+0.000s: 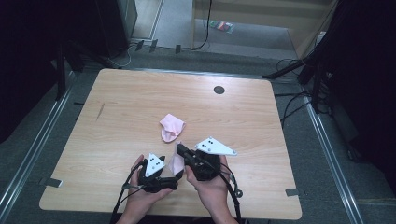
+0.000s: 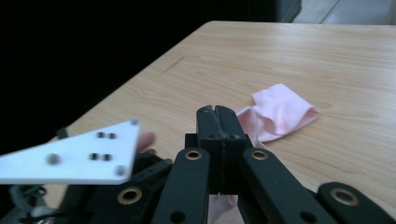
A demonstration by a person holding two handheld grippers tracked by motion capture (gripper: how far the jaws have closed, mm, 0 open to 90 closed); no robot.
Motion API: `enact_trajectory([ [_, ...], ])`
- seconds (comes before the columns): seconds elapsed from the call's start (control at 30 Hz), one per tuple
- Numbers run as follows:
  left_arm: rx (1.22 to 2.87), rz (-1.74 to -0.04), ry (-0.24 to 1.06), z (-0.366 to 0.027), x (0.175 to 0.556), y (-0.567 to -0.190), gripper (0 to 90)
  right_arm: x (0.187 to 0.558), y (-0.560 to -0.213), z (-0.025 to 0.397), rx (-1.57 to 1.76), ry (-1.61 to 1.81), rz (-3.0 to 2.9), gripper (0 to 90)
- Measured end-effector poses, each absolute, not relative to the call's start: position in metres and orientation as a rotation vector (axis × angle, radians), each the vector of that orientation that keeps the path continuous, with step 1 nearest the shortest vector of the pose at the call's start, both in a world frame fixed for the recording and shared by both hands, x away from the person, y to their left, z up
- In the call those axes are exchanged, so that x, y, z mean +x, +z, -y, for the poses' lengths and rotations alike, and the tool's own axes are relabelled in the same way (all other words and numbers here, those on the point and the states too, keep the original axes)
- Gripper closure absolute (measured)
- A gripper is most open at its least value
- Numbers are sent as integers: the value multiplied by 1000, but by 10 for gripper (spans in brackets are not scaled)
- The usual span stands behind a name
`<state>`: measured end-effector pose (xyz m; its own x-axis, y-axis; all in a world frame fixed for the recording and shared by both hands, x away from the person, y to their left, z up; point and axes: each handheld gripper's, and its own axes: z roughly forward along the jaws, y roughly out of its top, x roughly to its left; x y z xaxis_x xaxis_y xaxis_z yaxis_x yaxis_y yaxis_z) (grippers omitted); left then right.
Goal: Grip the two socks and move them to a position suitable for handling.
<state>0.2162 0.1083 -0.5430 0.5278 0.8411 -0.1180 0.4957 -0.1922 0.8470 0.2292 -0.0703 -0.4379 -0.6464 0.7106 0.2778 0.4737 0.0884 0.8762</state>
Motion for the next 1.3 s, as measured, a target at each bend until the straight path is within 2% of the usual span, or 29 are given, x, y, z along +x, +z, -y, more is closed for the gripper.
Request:
enact_trajectory([
  [0.03, 1837, -1088, 504, -109, 216, -542, 220, 228, -437, 70, 1194, 1595, -2149, 900],
  [0.1, 1809, -1034, 523, -114, 214, -539, 523, 227, -435, 72, 1194, 1635, -2151, 900],
  [0.13, 1792, -1019, 534, -117, 212, -537, 640, 227, -434, 74, 1202, 1649, -2149, 900],
  [0.2, 1769, -1014, 552, -126, 212, -533, 842, 228, -435, 81, 1212, 1671, -2146, 900],
  [0.23, 1766, -1022, 576, -129, 211, -532, 888, 229, -436, 83, 1211, 1666, -2140, 900],
  [0.37, 1780, -1042, 650, -139, 211, -529, 897, 233, -451, 94, 1234, 1587, -2124, 900],
  [0.53, 1877, -1039, 723, -133, 210, -533, 895, 242, -492, 112, 1344, 1437, -2126, 900],
  [0.73, 1876, -1048, 644, -131, 212, -534, 895, 245, -521, 135, 1439, 1360, -2133, 900],
  [0.93, 1818, -1086, 550, -138, 216, -531, 895, 242, -529, 121, 1386, 1420, -2179, 900],
  [1.3, 1808, -1104, 553, -135, 217, -533, 894, 242, -533, 124, 1405, 1424, -2176, 900],
])
